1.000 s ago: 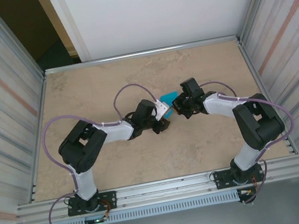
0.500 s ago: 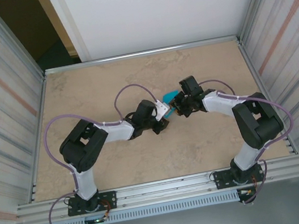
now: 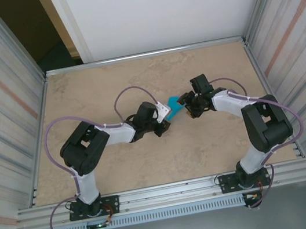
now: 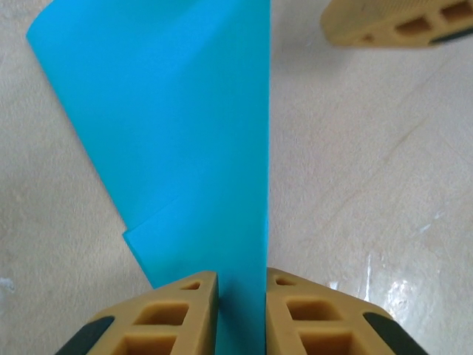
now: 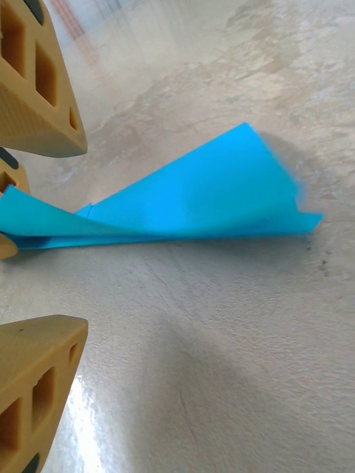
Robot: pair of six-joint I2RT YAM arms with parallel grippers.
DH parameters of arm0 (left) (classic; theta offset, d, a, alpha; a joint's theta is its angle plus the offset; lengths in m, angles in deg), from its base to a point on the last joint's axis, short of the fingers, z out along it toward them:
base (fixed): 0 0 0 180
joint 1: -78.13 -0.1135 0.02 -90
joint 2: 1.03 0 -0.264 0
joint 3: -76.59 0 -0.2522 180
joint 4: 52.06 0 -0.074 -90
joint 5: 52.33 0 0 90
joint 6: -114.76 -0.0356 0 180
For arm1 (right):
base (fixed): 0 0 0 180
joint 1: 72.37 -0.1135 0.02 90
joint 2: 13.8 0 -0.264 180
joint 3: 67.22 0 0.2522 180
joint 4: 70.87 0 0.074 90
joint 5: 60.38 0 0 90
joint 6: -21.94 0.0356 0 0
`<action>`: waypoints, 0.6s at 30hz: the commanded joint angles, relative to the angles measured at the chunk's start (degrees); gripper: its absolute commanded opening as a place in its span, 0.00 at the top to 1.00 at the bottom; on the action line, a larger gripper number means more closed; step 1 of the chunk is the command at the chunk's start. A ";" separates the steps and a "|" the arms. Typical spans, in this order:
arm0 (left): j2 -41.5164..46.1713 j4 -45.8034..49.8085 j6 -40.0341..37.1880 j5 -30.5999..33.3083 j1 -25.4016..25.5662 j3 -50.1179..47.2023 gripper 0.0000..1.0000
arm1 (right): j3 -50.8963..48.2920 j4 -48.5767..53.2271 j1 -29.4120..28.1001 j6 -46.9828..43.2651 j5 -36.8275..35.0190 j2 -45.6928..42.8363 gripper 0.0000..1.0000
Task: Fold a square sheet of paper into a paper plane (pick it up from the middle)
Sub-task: Fold the wing for the fifth time at the center of the table.
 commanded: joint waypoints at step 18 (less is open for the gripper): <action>1.39 -2.72 10.54 -13.02 -5.79 -3.55 0.80 | -2.55 0.71 2.72 -13.56 4.13 -4.04 0.40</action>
